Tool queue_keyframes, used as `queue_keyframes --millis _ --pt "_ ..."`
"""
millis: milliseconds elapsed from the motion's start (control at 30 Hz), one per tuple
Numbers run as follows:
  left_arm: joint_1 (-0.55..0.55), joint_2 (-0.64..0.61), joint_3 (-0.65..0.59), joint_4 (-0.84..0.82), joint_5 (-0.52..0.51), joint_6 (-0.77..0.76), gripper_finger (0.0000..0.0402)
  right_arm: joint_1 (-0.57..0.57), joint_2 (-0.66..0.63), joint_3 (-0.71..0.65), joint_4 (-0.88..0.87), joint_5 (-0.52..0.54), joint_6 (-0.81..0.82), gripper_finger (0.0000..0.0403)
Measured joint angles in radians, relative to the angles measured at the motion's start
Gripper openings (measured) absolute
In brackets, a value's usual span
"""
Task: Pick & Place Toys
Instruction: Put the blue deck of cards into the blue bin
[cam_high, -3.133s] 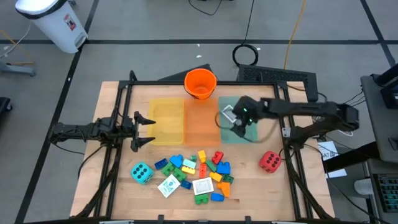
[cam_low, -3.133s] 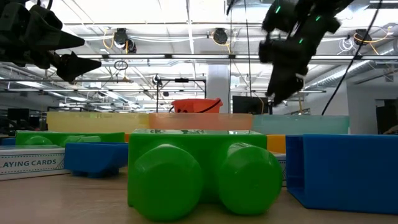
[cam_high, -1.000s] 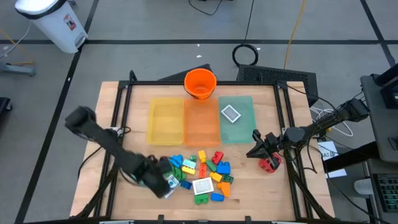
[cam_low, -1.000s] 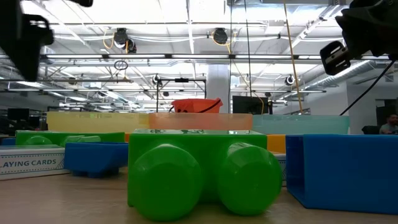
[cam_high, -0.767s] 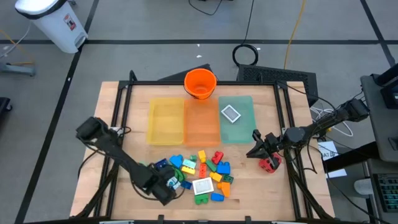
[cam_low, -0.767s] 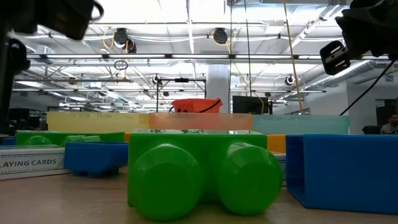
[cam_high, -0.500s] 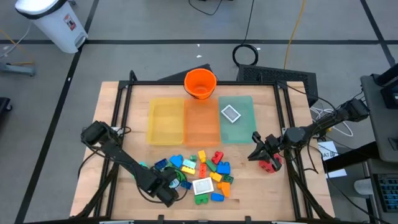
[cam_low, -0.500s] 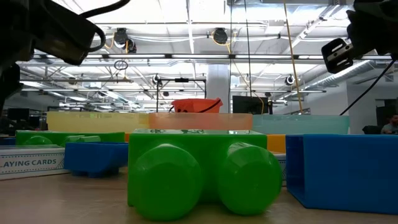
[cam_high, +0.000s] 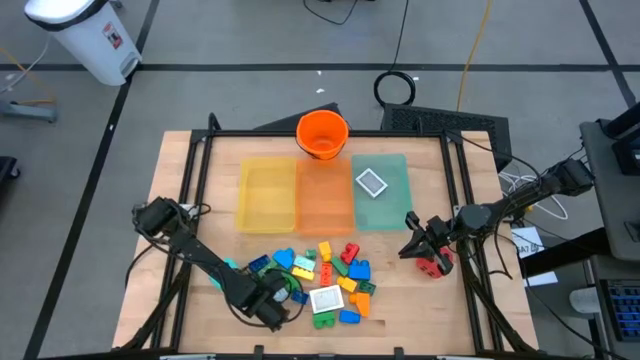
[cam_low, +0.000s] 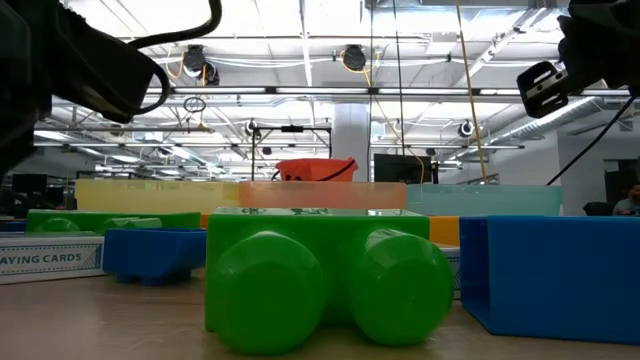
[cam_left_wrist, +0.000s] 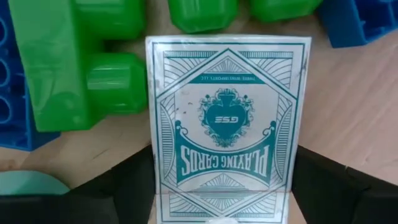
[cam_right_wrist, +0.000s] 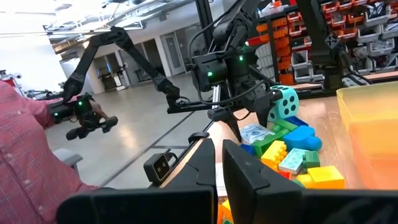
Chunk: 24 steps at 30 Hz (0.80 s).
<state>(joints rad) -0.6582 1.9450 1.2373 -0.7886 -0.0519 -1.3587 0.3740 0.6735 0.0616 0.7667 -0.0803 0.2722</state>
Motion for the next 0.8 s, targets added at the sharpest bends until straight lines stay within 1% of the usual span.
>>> queue_keyframes --millis 100,200,400,500,600,667,733,800 --pt "0.018 -0.027 -0.005 0.003 0.026 0.015 0.0303 0.000 0.000 0.000 0.000 0.000 0.000 0.0004" --pt "0.026 -0.091 -0.009 0.009 -0.015 0.031 0.0303 0.000 0.000 0.000 -0.001 0.000 0.000 0.0004" --pt "0.014 -0.276 -0.006 0.014 -0.206 0.070 0.0303 0.000 0.000 0.000 0.000 0.000 0.000 0.0004" --pt "0.010 -0.342 -0.006 0.037 -0.342 0.125 0.0303 0.000 0.000 0.000 0.000 0.008 0.000 0.0004" --pt "0.031 -0.362 -0.005 0.101 -0.506 0.290 0.0303 0.000 0.000 0.000 0.000 0.087 0.000 0.0005" --pt "0.058 -0.361 -0.005 0.173 -0.583 0.439 0.0303 0.000 0.002 0.000 0.000 0.170 0.002 0.0005" --pt "0.097 -0.350 -0.005 0.250 -0.626 0.588 0.0303 0.000 0.013 0.000 0.001 0.241 0.014 0.0007" --pt "0.140 -0.330 -0.005 0.327 -0.629 0.737 0.0303 0.000 0.027 0.000 0.001 0.287 0.037 0.0017"
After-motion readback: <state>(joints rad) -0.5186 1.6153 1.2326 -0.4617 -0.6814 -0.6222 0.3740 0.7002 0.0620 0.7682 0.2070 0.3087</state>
